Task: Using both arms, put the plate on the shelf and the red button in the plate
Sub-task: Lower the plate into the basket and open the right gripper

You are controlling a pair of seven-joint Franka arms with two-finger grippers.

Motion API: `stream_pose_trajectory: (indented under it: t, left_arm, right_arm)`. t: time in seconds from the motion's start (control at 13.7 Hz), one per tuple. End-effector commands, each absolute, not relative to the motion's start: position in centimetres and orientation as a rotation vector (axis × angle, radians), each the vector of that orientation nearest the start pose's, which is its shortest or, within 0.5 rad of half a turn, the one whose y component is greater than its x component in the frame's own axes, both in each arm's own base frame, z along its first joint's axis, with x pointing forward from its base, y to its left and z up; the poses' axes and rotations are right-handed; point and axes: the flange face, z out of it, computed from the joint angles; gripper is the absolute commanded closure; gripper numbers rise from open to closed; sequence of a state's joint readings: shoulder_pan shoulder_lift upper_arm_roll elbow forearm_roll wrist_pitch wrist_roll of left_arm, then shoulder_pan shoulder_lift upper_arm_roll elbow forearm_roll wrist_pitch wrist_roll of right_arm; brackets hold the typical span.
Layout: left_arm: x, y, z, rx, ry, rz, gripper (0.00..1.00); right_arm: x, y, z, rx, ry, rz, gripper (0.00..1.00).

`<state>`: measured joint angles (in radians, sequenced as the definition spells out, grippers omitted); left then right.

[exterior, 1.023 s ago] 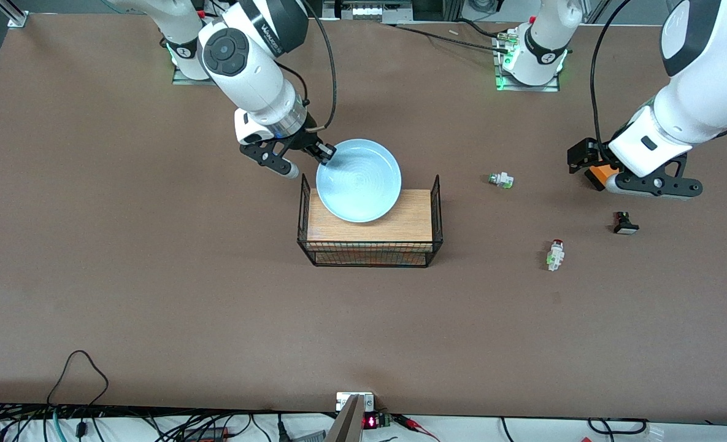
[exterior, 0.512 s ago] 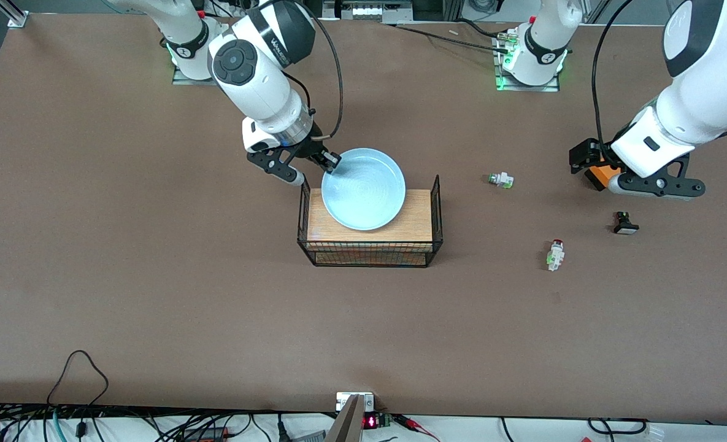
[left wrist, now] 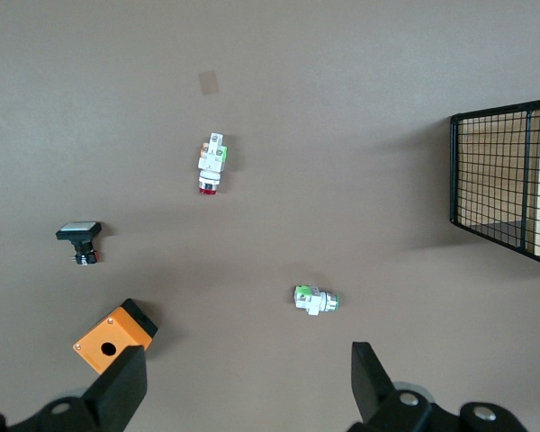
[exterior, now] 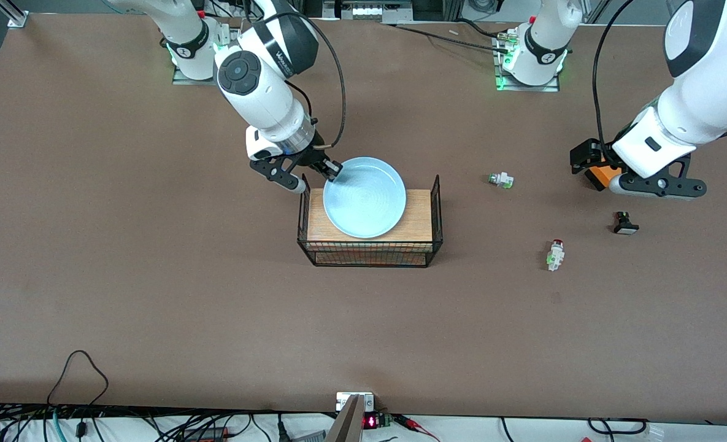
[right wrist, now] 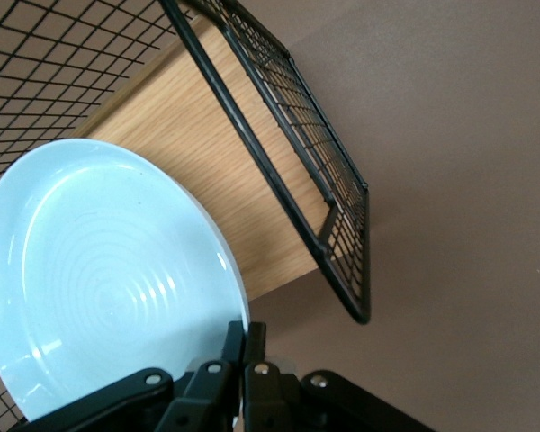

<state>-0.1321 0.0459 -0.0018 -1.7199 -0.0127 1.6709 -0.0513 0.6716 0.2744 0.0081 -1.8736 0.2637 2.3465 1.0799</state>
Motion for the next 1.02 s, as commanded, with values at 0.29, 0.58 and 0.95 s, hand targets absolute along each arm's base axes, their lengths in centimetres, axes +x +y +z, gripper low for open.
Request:
stream_pose_trajectory:
  t: [0.29,0.58,0.95]
  left_arm:
    - [56.6,-7.7,54.3,-3.16,0.134,0.159,0.0]
    - [56.6,-7.7,54.3,-3.16,0.134,0.159,0.0]
    - [56.6,-7.7,54.3,-3.16,0.134,0.159,0.0]
  right_arm:
    - [50.5,40.7,37.5,-2.728,0.805,-0.009,1.0]
    - [50.9,40.7,36.4,-2.726,0.812,-0.021,1.0]
    - [50.9,40.7,36.4,-2.724,0.817,-0.02,1.0]
